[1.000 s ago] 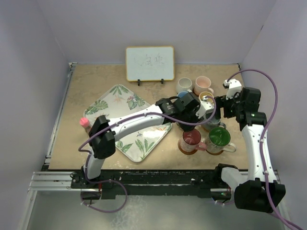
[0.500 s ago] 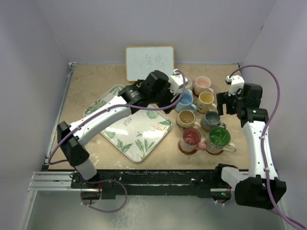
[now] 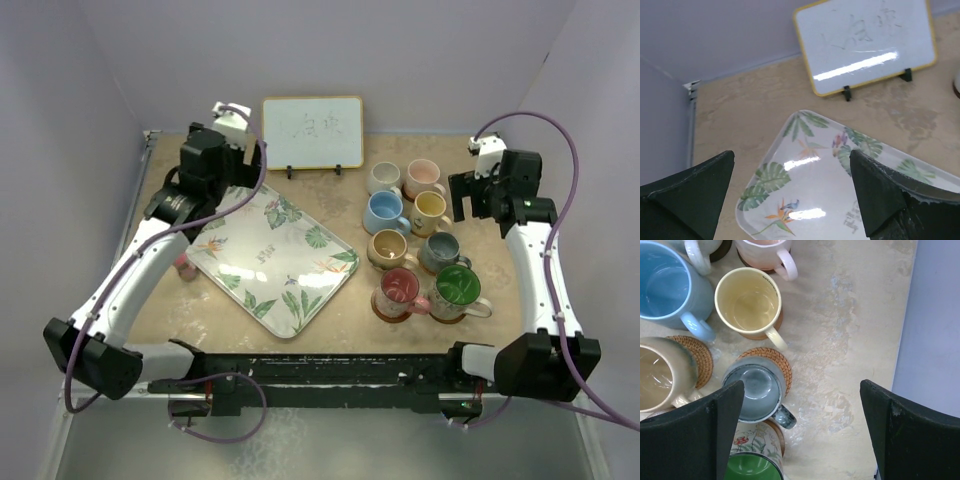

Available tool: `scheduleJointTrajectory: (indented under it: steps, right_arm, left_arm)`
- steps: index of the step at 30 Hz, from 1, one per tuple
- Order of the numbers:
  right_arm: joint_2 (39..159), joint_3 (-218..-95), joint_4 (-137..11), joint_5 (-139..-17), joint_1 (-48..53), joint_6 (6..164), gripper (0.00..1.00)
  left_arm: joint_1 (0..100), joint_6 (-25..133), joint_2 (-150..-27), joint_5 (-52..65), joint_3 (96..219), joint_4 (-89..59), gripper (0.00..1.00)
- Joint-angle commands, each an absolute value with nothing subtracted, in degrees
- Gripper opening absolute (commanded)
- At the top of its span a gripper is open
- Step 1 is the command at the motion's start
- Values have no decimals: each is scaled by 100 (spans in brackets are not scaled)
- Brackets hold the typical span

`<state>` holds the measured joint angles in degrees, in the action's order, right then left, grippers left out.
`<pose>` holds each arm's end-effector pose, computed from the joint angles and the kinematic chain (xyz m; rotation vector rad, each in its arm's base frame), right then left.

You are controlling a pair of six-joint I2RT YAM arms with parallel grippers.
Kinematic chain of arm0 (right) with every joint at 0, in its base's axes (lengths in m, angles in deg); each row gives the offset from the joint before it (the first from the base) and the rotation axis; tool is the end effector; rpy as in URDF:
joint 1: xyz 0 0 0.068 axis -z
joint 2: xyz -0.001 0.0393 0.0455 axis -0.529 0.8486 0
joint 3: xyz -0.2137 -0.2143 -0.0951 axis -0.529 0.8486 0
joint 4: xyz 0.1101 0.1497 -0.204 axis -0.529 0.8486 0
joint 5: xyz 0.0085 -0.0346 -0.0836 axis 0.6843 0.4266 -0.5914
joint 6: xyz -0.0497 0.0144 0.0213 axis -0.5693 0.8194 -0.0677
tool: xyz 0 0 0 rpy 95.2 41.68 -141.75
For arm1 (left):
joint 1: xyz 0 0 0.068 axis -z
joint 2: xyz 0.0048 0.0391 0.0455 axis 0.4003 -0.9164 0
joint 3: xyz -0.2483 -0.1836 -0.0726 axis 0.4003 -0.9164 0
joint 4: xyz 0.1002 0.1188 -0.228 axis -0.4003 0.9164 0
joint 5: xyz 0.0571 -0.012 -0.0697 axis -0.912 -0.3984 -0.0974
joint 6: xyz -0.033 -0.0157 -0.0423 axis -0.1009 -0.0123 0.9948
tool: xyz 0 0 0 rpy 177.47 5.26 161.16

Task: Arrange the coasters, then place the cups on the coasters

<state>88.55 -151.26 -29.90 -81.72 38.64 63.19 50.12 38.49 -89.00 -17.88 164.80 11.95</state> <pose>0.2700 -0.0294 0.4033 -0.1905 2.1523 -0.1533 0.2745 -0.1251 0.4534 0.3161 1.8884 0.0053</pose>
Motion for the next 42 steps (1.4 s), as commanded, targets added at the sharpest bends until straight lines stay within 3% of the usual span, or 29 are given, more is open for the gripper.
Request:
scheduleJointTrajectory:
  steps: [1, 13, 19, 27, 42]
  right_arm:
    - [8957, -15520, -3084, -8158, 3836, 6401, 100]
    - [8377, -15111, -3211, -7763, 3848, 7367, 100]
    - [7562, -14602, -3478, -7904, 3843, 7165, 100]
    - [6319, -13692, -4284, -8303, 3849, 6612, 100]
    - [5871, -13608, -4363, -8486, 3851, 6604, 100]
  left_arm:
    - [4551, 3812, -8372, -2381, 16009, 147, 93]
    - [3092, 3633, -7237, -1265, 14765, -372, 93]
    - [3050, 3499, -6462, -971, 13941, -1076, 93]
    - [2879, 3648, -6420, -783, 14209, -535, 95]
    - [2593, 3596, -6414, -671, 14427, -103, 97]
